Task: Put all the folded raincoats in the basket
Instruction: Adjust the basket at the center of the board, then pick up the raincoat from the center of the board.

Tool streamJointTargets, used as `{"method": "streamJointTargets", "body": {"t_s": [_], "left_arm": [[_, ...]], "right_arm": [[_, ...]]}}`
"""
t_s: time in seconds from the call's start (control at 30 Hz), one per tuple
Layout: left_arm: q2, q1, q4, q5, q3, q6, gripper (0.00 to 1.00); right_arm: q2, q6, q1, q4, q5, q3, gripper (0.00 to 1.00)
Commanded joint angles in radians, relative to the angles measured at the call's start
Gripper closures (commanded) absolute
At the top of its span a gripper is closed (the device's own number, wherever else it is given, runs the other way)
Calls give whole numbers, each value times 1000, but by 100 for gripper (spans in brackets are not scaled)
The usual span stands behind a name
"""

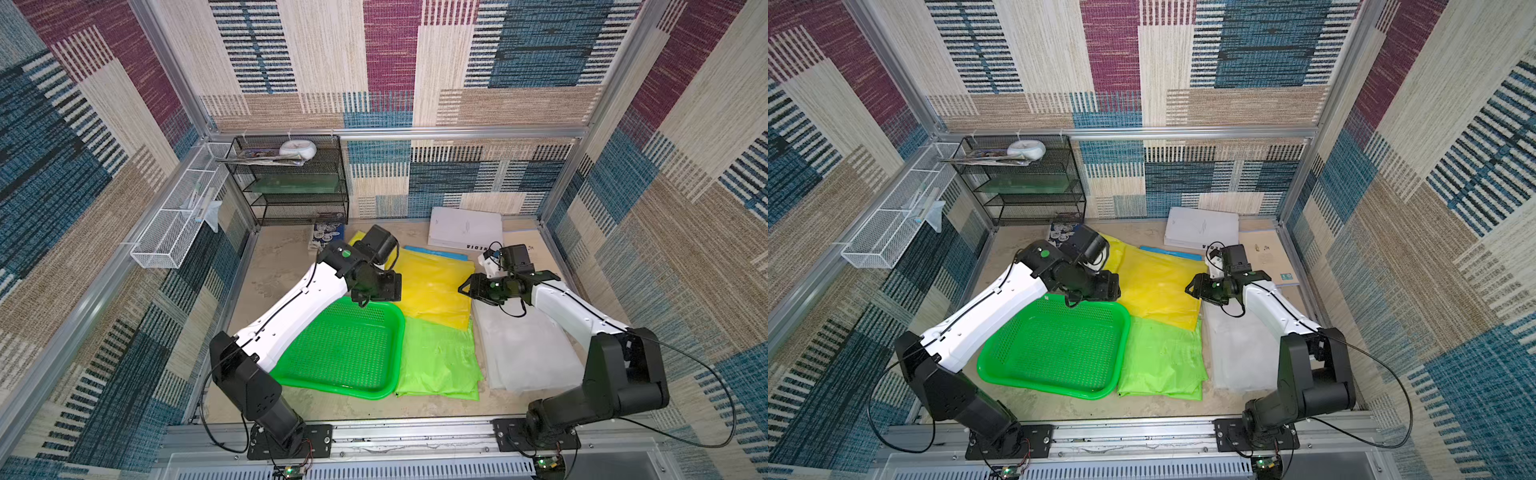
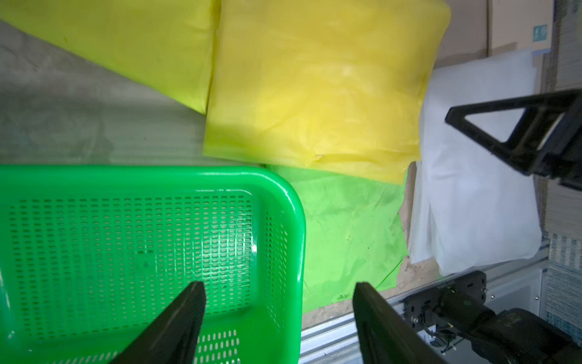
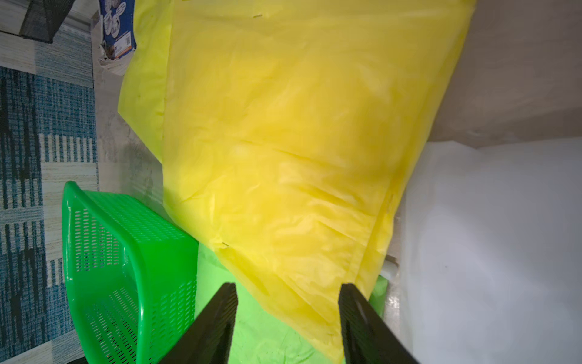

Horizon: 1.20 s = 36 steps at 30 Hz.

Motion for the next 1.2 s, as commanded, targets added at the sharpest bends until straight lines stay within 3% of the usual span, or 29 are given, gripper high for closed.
{"method": "streamJointTargets", "body": {"t_s": [0.0,0.27,0.5,0.77,1.03,1.17], "left_arm": [[81,45,-10,29,105,177,22],[386,170,-11,149,335,228,26],[526,197,-10,152,422,276,27],[592,218,-6,155,422,312,28],[605,223,16,173,406,319,28],[607,228,34,183,386,321,28]], "right_arm": [[17,33,-15,-6,45,4,43],[134,75,-44,48,22,61,44],[258,77,-70,73,-22,113,49],[287,65,-70,88,-48,108,52],[303,65,-69,127,-92,83,63],[309,60,-69,136,-107,84,74]]}}
